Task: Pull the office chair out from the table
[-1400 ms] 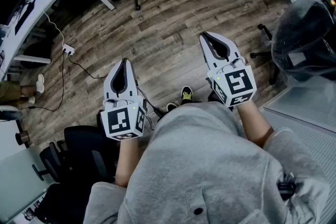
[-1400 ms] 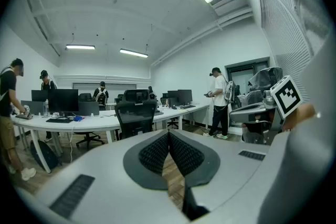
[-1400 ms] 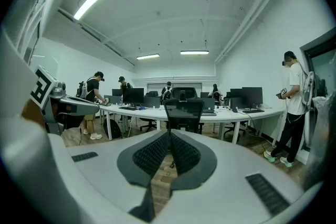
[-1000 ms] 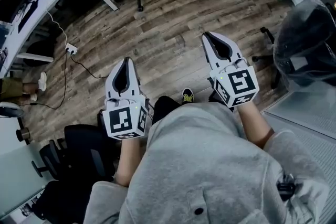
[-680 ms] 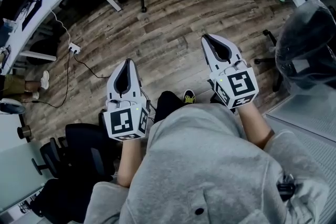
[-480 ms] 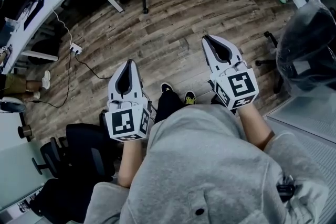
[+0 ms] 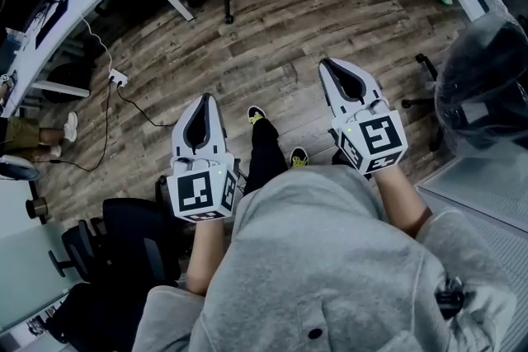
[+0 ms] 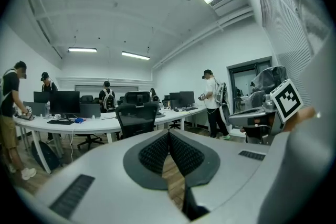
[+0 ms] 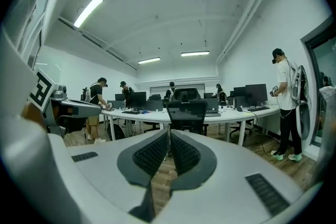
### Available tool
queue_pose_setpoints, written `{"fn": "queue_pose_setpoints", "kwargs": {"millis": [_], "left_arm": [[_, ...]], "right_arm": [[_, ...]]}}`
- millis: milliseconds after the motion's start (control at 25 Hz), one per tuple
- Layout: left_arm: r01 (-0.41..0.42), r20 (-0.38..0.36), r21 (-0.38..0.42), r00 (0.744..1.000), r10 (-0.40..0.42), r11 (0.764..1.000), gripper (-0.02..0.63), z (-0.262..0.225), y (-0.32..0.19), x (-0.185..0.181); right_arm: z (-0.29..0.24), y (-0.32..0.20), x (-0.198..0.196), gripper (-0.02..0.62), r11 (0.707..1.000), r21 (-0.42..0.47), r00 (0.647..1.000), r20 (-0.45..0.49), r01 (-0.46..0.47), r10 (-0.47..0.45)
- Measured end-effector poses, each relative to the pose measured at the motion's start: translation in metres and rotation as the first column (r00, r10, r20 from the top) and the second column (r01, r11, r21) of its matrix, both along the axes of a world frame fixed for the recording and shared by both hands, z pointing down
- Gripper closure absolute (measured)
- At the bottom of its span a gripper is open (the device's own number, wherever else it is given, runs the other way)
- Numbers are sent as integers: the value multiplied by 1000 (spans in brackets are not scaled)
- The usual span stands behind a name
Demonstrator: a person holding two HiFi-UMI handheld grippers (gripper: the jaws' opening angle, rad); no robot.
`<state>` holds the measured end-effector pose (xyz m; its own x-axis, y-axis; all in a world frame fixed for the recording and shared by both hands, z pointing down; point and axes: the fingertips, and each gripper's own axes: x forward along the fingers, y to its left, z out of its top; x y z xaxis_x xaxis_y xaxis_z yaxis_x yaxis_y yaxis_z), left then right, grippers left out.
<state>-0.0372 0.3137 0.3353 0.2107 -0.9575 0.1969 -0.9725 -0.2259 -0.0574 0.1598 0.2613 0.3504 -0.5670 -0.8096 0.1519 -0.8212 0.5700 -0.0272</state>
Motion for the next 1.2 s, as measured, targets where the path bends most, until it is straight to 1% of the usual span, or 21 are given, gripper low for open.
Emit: {"fn": "queue_pose_setpoints", "kwargs": {"millis": [400, 720, 960, 1200], "left_arm": [[-6, -12, -14, 1000, 6, 1000, 594, 7, -55, -20], [-16, -25, -40, 1000, 15, 999, 594, 13, -114, -34], [-10, -24, -59, 1000, 9, 998, 594, 18, -160, -58], [-9, -29, -63, 1000, 8, 998, 594, 18, -197, -83]], "right_arm": [[9, -50, -22, 558, 1000, -18, 1000, -24, 4, -5], [14, -103, -36, 558, 999, -43, 999, -52, 9, -11], [20, -149, -59, 558, 998, -58, 998, -65, 18, -22], [22, -183, -85, 558, 997, -70, 997, -76, 23, -29]]}}
